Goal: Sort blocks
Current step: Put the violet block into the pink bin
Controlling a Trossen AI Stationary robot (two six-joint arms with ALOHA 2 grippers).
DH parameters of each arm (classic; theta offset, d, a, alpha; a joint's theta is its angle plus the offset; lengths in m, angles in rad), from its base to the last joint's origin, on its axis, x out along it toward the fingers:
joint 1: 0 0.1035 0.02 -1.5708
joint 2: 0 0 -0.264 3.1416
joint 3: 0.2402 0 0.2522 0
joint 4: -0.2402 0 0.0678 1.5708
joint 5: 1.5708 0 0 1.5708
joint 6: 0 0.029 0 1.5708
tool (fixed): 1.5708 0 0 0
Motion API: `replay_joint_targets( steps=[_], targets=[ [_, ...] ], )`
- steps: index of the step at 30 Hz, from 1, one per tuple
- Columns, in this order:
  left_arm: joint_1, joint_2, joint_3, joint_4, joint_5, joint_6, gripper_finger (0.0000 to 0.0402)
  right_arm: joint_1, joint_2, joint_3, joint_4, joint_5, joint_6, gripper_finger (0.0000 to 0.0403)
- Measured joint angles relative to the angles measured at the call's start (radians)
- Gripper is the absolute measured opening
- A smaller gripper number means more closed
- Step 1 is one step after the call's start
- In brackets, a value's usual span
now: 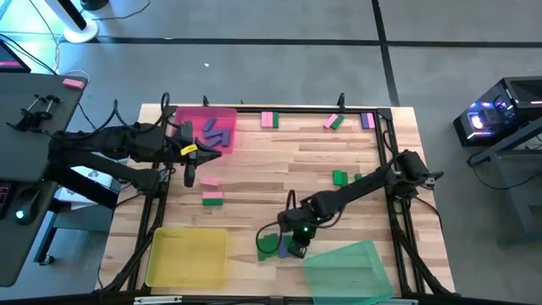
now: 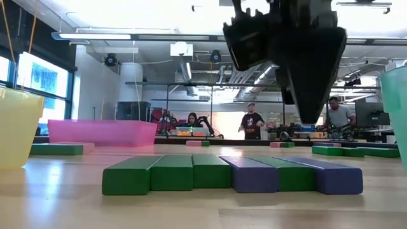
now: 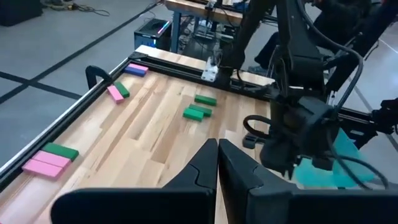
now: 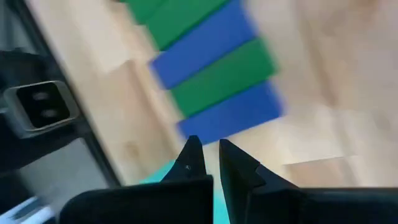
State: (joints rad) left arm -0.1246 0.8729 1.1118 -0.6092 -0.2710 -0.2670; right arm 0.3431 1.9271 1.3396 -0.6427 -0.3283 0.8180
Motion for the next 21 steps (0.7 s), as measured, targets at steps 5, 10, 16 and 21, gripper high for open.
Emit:
replay_joint_targets(
  steps=[5, 10, 16, 21],
  targets=[
    [0.0, 0.004, 0.0, 0.0, -0.005, 0.0, 0.0, -0.014, 0.006, 0.0, -0.006, 0.016, -0.053, 0.0],
    [0.0, 0.005, 0.0, 0.001, -0.035, -0.005, 0.0, -0.016, 0.036, 0.0, -0.011, 0.022, -0.081, 0.0],
    [0.0, 0.005, 0.0, 0.001, -0.073, -0.014, 0.0, -0.016, 0.082, 0.0, -0.001, -0.001, -0.104, 0.0],
    [0.0, 0.005, 0.0, 0.001, -0.089, -0.043, 0.0, -0.029, 0.083, 0.004, -0.123, 0.051, -0.148, 0.0]
  ],
)
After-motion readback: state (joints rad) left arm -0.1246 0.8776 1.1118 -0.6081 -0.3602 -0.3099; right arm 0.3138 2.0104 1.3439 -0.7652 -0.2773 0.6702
